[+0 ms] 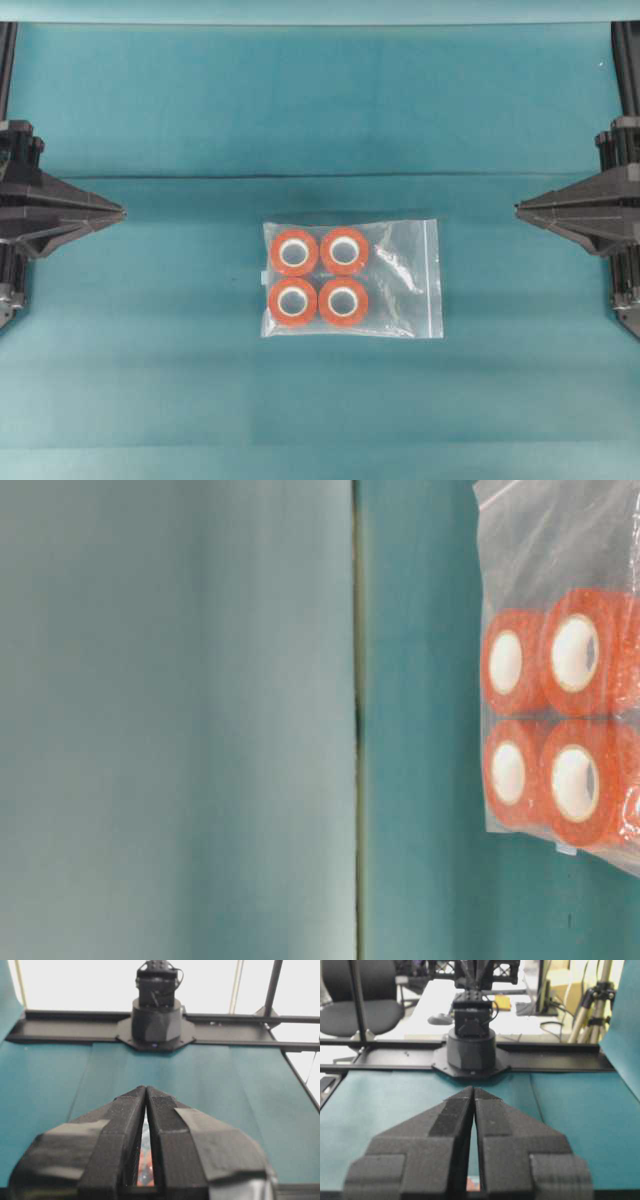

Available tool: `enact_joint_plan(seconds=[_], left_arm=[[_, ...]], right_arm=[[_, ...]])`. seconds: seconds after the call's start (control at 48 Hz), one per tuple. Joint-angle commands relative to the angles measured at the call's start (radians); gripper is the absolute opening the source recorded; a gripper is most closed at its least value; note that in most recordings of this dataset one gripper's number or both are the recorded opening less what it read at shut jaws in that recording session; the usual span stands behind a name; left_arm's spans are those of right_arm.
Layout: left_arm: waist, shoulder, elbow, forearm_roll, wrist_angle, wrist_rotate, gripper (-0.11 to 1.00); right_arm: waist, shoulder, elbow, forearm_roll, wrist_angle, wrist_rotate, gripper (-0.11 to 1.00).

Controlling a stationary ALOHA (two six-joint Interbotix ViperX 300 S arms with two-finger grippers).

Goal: Hand over the clear zip bag and make it stand upright.
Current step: 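Move the right gripper open toward the right edge of the clear bag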

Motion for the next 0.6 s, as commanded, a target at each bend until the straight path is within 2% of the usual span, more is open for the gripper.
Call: enact_joint_plan(seconds=[0.0, 0.062, 0.125, 0.25, 0.354, 0.437, 0.583], left_arm=[[-0.018, 0.035, -0.046, 0.009, 0.000, -0.009, 0.14], [-0.018, 0.048, -0.064, 0.009, 0.000, -0.005, 0.08], [-0.015, 0.064, -0.083, 0.009, 0.000, -0.005, 0.01], [-0.020, 0.100, -0.114, 0.009, 0.021, -0.002, -0.01], [-0.032, 0.121, -0.123, 0.009, 0.066, 0.000, -0.01], [-0.034, 0.126, -0.126, 0.009, 0.081, -0.008, -0.01], [-0.038, 0.114, -0.141, 0.009, 0.084, -0.009, -0.01]], right_arm=[[0.012, 0.012, -0.015, 0.017, -0.003, 0.041, 0.09], [0.018, 0.026, -0.038, 0.152, 0.060, 0.069, 0.06], [0.009, 0.044, -0.064, 0.252, 0.152, 0.106, 0.00], [-0.008, 0.080, -0.098, 0.348, 0.299, 0.149, 0.00], [-0.025, 0.109, -0.115, 0.419, 0.334, 0.209, 0.00], [-0.052, 0.133, -0.118, 0.495, 0.344, 0.304, 0.00], [-0.117, 0.183, -0.117, 0.578, 0.373, 0.477, 0.00]])
